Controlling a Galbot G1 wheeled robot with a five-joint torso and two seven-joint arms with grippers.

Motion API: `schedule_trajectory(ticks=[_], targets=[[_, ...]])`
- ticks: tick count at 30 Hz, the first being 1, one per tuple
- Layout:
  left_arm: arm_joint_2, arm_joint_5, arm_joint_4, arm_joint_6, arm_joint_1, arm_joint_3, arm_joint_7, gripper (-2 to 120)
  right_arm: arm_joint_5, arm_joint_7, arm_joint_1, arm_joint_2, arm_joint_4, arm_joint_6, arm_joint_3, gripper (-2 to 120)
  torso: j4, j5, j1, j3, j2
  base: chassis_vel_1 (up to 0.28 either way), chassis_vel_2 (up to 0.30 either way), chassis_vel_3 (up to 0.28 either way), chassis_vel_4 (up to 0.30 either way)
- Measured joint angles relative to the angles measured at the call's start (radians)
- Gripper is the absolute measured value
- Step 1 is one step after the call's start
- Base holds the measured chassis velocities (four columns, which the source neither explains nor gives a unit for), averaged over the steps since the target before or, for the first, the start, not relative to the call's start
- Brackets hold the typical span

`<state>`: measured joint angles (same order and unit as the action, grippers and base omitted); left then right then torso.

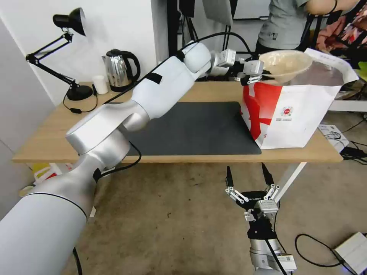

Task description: Pick up the trash from the table and place it into the takeout bag.

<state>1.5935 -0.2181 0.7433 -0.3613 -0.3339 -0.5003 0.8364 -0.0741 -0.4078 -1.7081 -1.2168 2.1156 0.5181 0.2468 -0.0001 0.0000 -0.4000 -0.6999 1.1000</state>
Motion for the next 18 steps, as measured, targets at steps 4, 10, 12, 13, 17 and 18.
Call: schedule_trajectory(ticks=[4,10,12,13,17,18], targets=[[0.0,-0.005,-0.003,-0.003,-0.009,-0.004,-0.003,29,0.0,0.0,0.0,0.0,0.0,0.0,0.0,100,0.0,0.0,0.0,0.0,0.0,0.0,0.0,0.0,0.0],[-0.001,-0.009,-0.005,-0.006,-0.016,-0.01,-0.003,50,0.0,0.0,0.0,0.0,0.0,0.0,0.0,100,0.0001,0.0,0.0,0.0,0.0,0.0,0.0,0.0,0.0],[-0.001,-0.017,-0.006,-0.009,-0.019,-0.013,-0.003,58,0.0,0.0,0.0,0.0,0.0,0.0,0.0,100,0.0001,0.0,0.0,0.0,0.0,0.0,0.0,0.0,0.0],[-0.001,-0.024,-0.007,-0.01,-0.022,-0.016,-0.004,65,0.0,0.0,0.0,0.0,0.0,0.0,0.0,100,0.0001,0.0,0.0,0.0,0.0,0.0,0.0,0.0,0.0],[-0.001,-0.033,-0.009,-0.013,-0.034,-0.022,-0.004,80,0.0,0.0,0.0,0.0,0.0,0.0,0.0,100,0.0001,0.0,0.0,0.0,0.0,0.0,0.0,0.0,0.0],[-0.001,-0.035,-0.009,-0.014,-0.038,-0.023,-0.004,82,0.0,0.0,0.0,0.0,0.0,0.0,0.0,100,0.0001,0.0,0.0,0.0,0.0,0.0,0.0,0.0,0.0]])
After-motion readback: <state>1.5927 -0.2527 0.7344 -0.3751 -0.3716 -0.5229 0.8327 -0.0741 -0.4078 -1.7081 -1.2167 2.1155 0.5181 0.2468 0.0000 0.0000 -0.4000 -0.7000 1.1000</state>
